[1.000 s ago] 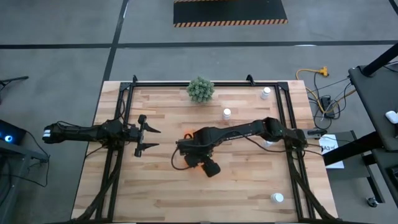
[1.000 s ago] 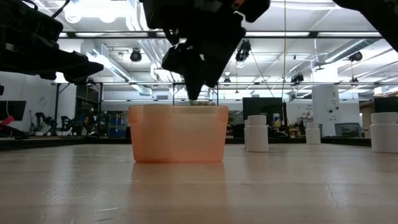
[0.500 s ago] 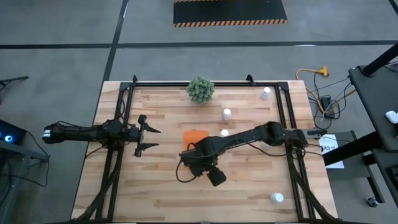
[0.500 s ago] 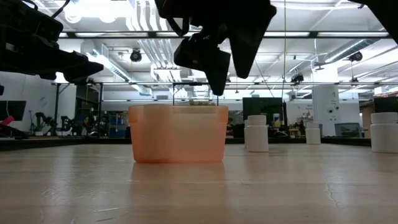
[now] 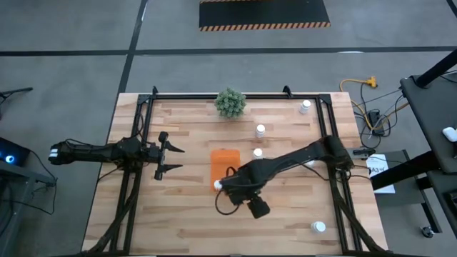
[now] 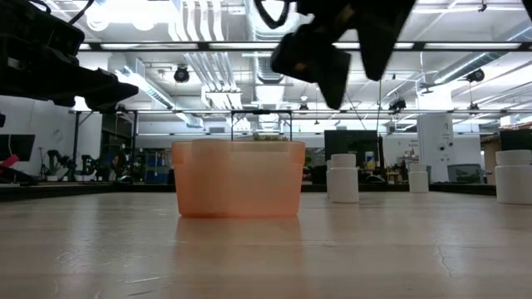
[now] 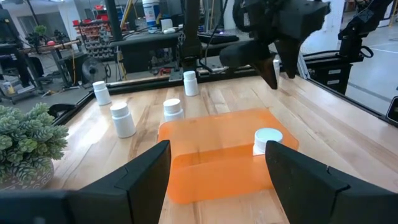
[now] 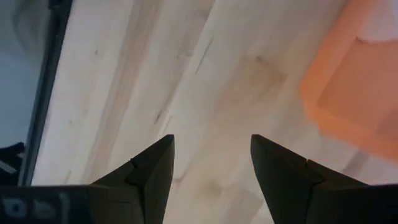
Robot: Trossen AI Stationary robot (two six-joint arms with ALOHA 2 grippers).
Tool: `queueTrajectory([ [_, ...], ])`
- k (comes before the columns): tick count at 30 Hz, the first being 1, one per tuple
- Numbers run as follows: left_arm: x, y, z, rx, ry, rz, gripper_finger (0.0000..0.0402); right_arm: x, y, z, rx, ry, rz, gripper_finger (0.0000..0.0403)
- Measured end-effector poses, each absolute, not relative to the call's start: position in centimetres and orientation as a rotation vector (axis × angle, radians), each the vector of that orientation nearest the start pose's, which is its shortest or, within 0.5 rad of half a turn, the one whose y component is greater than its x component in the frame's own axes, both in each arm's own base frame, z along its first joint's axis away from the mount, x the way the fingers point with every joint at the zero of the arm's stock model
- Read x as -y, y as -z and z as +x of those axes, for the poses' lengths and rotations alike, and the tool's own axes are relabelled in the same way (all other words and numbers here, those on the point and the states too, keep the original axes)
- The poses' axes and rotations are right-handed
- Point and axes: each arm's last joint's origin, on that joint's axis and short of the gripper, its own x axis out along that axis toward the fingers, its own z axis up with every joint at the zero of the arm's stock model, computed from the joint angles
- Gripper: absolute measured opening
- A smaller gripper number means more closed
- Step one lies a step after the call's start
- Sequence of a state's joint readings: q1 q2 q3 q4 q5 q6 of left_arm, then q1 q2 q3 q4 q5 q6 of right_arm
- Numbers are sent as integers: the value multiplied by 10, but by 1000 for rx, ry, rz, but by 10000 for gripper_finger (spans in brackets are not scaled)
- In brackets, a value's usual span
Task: Pick and place pill bottles into a basket
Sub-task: Put the white pill bottle into the orange bin
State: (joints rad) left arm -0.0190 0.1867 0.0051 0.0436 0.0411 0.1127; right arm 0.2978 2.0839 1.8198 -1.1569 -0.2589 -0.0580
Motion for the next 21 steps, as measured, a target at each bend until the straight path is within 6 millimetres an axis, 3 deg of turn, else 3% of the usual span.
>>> queueTrajectory([
  [5,3,-154,108,-137,68,111,245,-125,-232,364,-1400,-431,-13,201],
  [14,3,-154,108,-136,68,111,245,-114,-248,293,-1367,-234,106,201],
  [21,3,-154,108,-137,68,111,245,-121,-259,245,-1380,-170,212,201],
])
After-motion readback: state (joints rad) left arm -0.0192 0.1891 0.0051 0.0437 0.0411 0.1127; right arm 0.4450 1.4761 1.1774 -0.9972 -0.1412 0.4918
